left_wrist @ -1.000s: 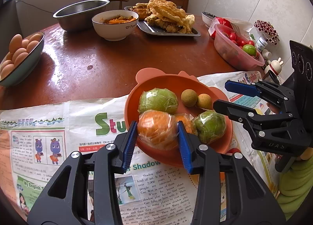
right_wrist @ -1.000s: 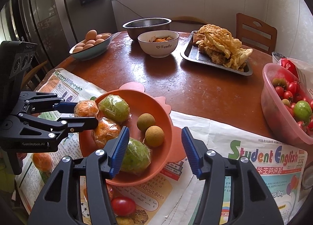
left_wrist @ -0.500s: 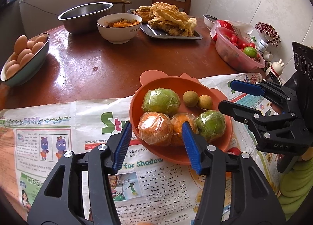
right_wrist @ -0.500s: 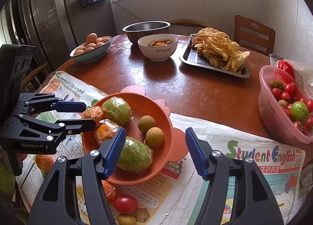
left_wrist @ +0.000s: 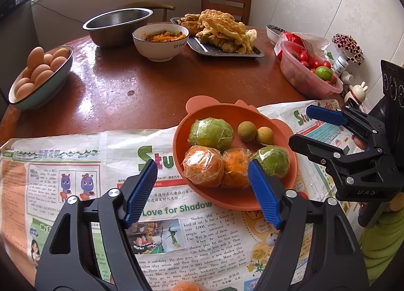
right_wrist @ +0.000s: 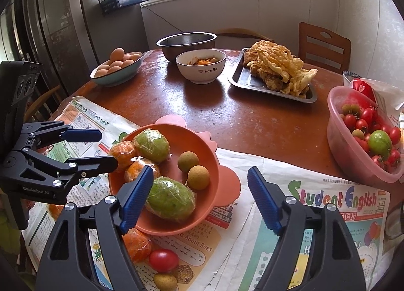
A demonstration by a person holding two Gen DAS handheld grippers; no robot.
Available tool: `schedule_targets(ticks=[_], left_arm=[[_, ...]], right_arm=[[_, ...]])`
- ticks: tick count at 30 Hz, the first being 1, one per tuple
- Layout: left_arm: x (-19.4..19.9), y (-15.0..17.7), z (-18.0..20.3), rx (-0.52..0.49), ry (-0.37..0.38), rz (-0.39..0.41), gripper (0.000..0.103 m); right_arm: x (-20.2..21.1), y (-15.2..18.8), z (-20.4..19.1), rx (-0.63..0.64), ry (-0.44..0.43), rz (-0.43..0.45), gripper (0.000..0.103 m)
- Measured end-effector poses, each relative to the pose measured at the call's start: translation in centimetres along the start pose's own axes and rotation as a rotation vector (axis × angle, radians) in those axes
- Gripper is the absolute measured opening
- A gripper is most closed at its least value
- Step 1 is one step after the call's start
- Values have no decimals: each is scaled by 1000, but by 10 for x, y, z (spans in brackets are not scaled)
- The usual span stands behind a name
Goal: Organize fruits
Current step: 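Withdraw both open tools from the plate back toward the remaining fruits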
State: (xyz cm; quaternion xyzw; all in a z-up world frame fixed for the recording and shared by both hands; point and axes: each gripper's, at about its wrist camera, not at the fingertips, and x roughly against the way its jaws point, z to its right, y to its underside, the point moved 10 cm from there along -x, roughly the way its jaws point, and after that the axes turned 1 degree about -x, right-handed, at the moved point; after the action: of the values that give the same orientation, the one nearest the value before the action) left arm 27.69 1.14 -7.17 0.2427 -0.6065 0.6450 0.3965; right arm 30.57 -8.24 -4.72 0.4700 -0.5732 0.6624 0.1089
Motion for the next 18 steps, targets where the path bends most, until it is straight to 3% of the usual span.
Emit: schedule_targets(ticks=[9,18], left_arm=[[17,-5,1,-7,-26,41,85],[33,-8,8,-16,-32,77,93]], right_arm=[[12,-5,-1,-1,10,26,88],[29,-8,0,-1,22,55,91]])
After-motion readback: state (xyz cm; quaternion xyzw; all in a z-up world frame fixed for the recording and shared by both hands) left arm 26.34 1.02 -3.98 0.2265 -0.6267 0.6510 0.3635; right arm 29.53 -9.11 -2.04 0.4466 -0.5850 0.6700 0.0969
